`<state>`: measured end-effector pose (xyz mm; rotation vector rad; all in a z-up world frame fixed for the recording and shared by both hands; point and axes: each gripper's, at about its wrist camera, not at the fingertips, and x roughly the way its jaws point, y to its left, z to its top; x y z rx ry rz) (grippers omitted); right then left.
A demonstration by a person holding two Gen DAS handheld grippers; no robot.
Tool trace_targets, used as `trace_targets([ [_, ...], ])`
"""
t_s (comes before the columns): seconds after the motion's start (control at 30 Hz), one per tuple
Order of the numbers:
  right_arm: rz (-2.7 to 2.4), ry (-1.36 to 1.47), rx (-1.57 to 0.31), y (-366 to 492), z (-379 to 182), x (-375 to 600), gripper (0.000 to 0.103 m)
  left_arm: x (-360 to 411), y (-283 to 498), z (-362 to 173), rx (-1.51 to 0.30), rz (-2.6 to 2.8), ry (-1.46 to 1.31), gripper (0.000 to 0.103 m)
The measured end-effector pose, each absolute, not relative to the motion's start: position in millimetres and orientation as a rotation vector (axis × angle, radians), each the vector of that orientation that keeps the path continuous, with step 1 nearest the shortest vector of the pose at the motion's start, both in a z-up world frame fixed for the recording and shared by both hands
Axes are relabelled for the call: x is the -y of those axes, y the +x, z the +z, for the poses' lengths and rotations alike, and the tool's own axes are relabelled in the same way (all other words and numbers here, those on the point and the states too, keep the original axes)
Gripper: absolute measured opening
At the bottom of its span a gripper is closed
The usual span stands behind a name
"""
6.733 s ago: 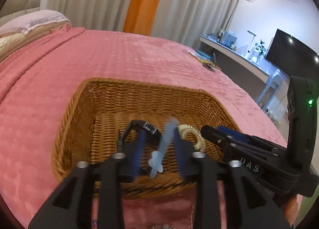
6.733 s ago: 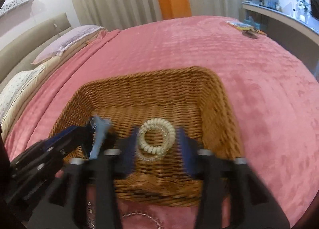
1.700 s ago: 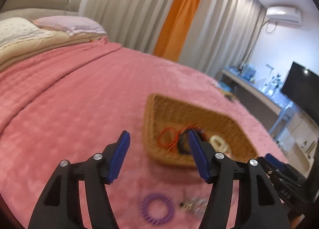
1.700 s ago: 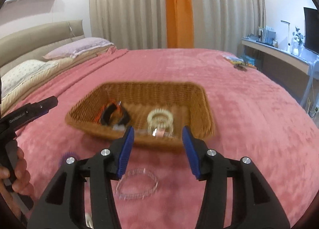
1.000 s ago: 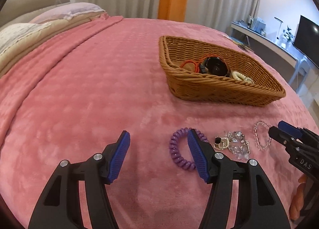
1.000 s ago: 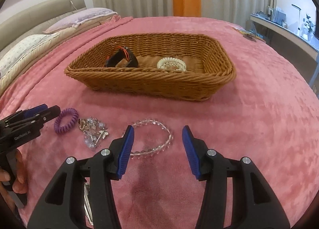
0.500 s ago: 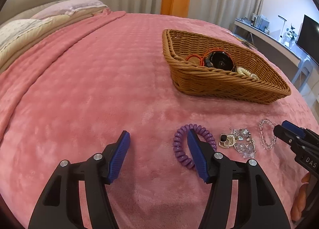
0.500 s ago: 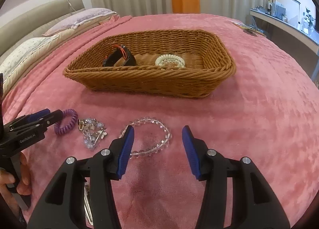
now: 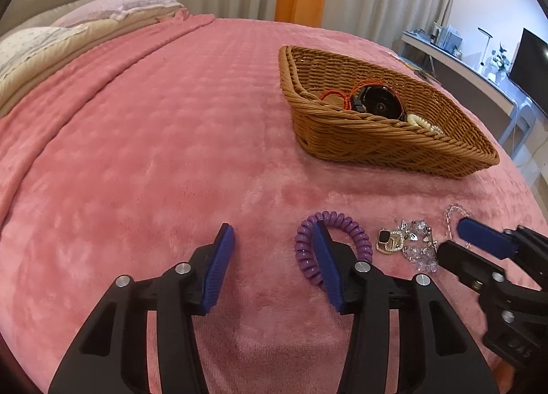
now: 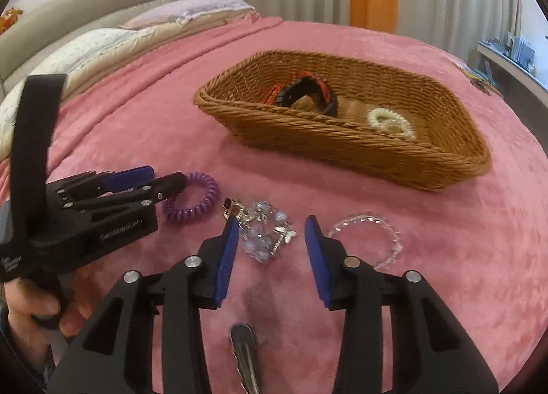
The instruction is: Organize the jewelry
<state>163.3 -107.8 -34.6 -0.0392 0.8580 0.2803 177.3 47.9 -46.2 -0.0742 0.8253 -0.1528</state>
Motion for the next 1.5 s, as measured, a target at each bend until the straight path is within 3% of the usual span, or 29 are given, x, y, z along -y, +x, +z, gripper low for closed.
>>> trace_targets([
  [0.07, 0.274, -0.054, -0.883, 172, -42, 101, 0.029, -46, 178, -47, -0.830, -0.158, -0.067, 0.043],
  [0.1, 0.278, -0.058, -0.891, 174, -45, 99, 0.019, -44, 178, -47, -0.834, -0.163, -0.059, 0.039],
  [0.17, 0.283, -0.059, -0.905, 178, -48, 98, 0.013, -41, 178, -48, -0.836, -0.169, -0.042, 0.034],
  [0.2, 0.288, -0.056, -0.897, 179, -47, 99, 0.005, -38, 177, -48, -0.837, -0.174, -0.033, 0.028],
  [0.3, 0.298, -0.054, -0.880, 175, -47, 99, 0.004, -32, 176, -48, -0.835, -0.194, -0.006, 0.009],
  [1.2, 0.403, 0.124, -0.701, 135, -8, 142, 0.003, -28, 160, -29, -0.714, -0.228, 0.003, 0.008],
  [1.43, 0.394, 0.139, -0.757, 141, -11, 148, 0.004, -29, 159, -27, -0.702, -0.239, -0.011, 0.008],
  [1.47, 0.401, 0.140, -0.775, 143, -13, 148, 0.007, -29, 159, -27, -0.702, -0.240, -0.015, 0.008],
  [1.5, 0.412, 0.141, -0.792, 144, -16, 147, 0.019, -29, 159, -27, -0.701, -0.242, -0.016, 0.008],
])
